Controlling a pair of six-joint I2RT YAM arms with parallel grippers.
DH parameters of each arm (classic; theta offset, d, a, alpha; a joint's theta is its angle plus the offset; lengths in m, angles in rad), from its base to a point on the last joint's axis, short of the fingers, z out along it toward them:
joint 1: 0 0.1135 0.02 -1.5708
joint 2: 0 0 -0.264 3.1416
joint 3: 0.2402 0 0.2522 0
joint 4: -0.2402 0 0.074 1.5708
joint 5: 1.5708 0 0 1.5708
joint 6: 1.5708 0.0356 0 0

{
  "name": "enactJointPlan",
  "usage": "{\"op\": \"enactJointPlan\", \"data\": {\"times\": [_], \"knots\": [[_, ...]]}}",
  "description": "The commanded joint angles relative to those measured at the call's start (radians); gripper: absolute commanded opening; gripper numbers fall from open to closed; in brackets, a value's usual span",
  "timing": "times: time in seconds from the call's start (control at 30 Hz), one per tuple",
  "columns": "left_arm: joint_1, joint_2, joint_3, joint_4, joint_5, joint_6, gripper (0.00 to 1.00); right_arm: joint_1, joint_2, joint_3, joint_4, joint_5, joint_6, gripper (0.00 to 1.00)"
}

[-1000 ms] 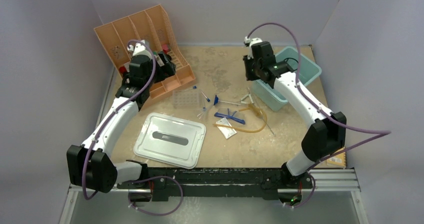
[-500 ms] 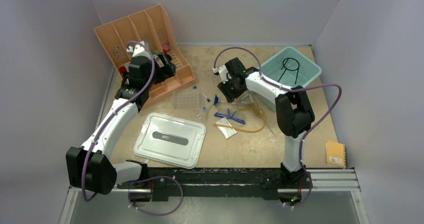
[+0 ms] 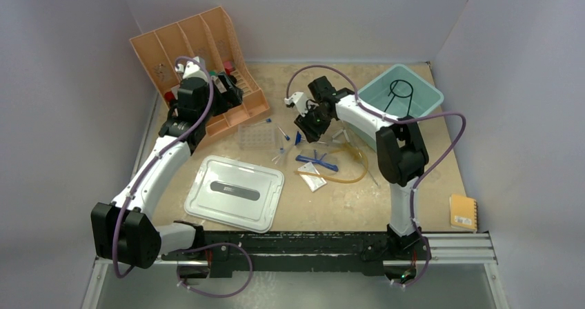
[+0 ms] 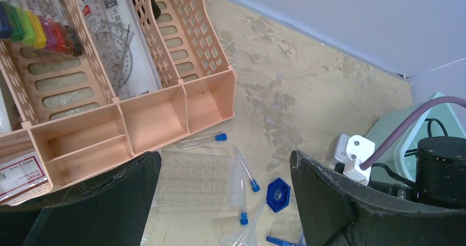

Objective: Organize the chemistry lab equipment

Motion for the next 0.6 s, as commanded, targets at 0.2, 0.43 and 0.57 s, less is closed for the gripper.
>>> {"op": "enactJointPlan", "data": {"times": [0.2, 0.43, 0.57], "knots": [[-0.001, 0.002, 0.042, 0.033, 0.005, 0.01, 0.87, 0.017, 0.021, -0.016, 0.073, -0.03, -0.088, 0.46], [-0.001, -0.001, 0.045, 0.027, -0.001, 0.017, 0.87, 0.031, 0.043, -0.027, 0.087, 0.005, -0.114, 0.43], [-0.001, -0.002, 0.044, 0.026, -0.001, 0.017, 0.86, 0.032, 0.042, -0.034, 0.088, 0.011, -0.123, 0.4]]}}
